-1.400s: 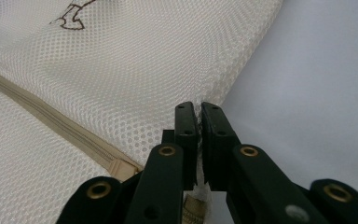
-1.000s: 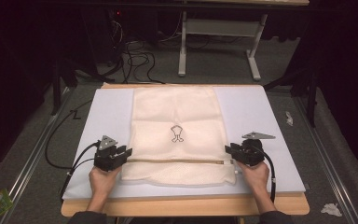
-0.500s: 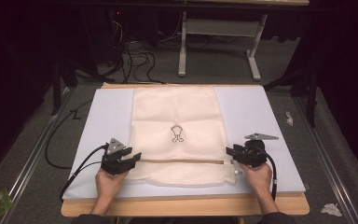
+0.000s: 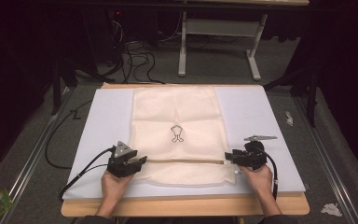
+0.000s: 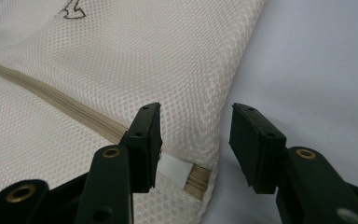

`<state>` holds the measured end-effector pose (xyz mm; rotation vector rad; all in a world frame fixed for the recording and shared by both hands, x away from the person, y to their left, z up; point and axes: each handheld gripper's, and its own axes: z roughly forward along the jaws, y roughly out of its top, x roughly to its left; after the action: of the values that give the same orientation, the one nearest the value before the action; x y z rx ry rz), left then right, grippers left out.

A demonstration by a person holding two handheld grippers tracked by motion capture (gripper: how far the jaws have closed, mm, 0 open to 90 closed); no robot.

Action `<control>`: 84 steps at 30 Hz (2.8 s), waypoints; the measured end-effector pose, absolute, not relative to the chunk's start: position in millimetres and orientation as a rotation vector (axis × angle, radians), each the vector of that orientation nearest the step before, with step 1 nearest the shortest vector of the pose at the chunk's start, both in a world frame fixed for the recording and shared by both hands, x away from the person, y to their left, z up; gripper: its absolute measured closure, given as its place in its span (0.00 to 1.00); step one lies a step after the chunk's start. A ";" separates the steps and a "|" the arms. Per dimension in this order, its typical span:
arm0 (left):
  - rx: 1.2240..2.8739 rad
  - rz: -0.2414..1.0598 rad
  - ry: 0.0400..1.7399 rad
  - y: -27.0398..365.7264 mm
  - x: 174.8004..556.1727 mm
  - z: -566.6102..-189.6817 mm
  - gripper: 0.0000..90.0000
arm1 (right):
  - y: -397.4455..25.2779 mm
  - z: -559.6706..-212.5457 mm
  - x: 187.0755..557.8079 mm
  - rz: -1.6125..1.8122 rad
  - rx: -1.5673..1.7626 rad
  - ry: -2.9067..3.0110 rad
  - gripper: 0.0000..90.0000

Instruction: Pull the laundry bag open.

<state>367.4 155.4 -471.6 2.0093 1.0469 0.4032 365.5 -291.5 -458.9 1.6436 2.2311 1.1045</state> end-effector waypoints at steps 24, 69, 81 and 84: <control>2.067 0.455 1.048 146.0 367.2 -485.7 0.52 | -275.2 -463.6 388.5 1.087 1.741 2.361 0.61; 2.074 0.481 1.116 138.6 366.1 -482.8 0.55 | -279.6 -459.9 363.6 1.087 1.639 2.469 0.94; 2.109 0.414 1.069 136.3 367.4 -471.3 0.54 | -271.1 -446.1 367.7 1.087 1.561 2.479 0.95; 2.101 0.392 1.042 133.9 365.0 -467.6 0.54 | -267.9 -443.5 368.7 1.104 1.550 2.477 0.95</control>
<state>365.0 133.9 -467.6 2.1009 1.0417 0.3921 368.7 -267.9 -443.5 1.5497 2.4773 1.1039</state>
